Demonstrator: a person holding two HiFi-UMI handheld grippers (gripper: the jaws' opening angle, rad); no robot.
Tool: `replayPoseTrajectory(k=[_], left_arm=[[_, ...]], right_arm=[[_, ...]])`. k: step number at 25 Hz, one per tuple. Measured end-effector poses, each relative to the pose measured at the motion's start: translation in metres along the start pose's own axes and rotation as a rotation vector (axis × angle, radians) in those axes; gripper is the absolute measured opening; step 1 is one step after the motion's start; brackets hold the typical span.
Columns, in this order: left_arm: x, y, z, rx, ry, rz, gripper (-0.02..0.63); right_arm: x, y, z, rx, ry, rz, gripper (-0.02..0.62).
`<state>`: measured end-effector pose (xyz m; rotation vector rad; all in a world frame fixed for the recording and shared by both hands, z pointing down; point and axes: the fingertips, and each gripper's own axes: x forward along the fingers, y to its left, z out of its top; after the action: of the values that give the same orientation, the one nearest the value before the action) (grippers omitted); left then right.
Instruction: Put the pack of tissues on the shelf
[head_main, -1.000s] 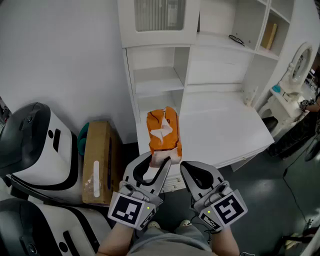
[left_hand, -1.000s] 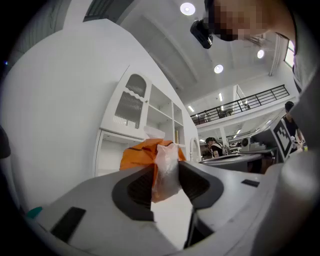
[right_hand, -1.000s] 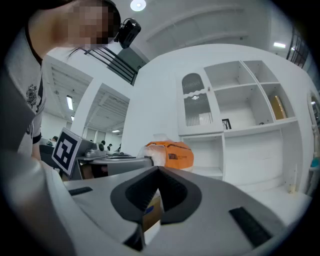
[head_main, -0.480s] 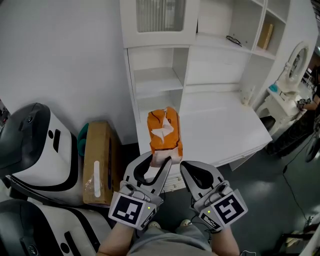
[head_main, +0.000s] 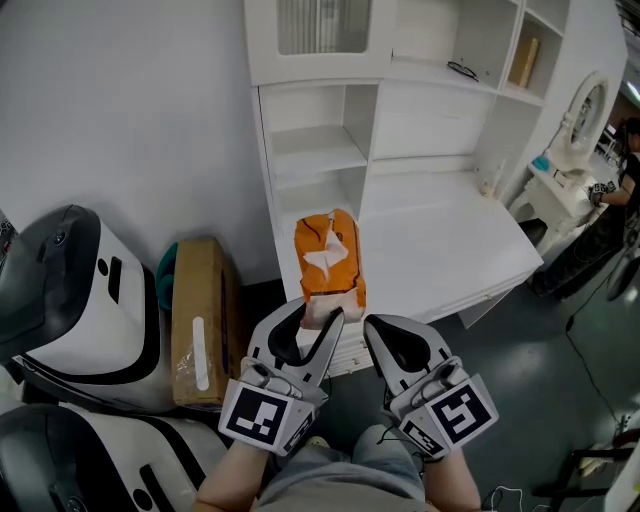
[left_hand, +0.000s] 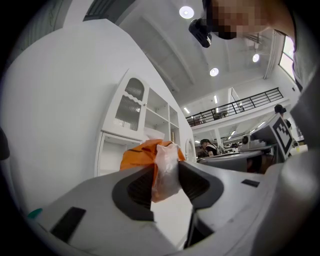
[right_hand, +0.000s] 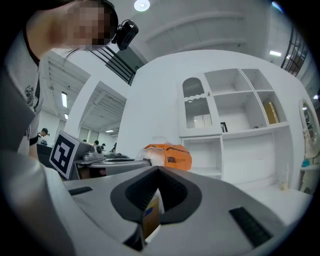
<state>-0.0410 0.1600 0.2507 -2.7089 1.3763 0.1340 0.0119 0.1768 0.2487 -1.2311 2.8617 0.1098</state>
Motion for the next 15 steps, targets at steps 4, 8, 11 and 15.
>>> replayPoseTrajectory(k=[4, 8, 11, 15], left_arm=[[-0.005, 0.000, 0.000, 0.002, -0.030, -0.011, 0.170], [-0.005, -0.004, -0.009, -0.013, 0.030, -0.028, 0.170], [-0.002, 0.000, -0.013, -0.015, 0.035, -0.024, 0.170], [0.008, 0.015, -0.013, 0.001, -0.009, 0.005, 0.170]], right_arm=[[-0.005, 0.006, -0.001, -0.012, 0.007, -0.023, 0.009], [-0.003, 0.002, 0.000, -0.009, 0.003, -0.034, 0.009], [0.005, -0.001, -0.001, -0.008, 0.001, -0.027, 0.009], [0.019, -0.007, -0.004, -0.003, 0.004, -0.004, 0.009]])
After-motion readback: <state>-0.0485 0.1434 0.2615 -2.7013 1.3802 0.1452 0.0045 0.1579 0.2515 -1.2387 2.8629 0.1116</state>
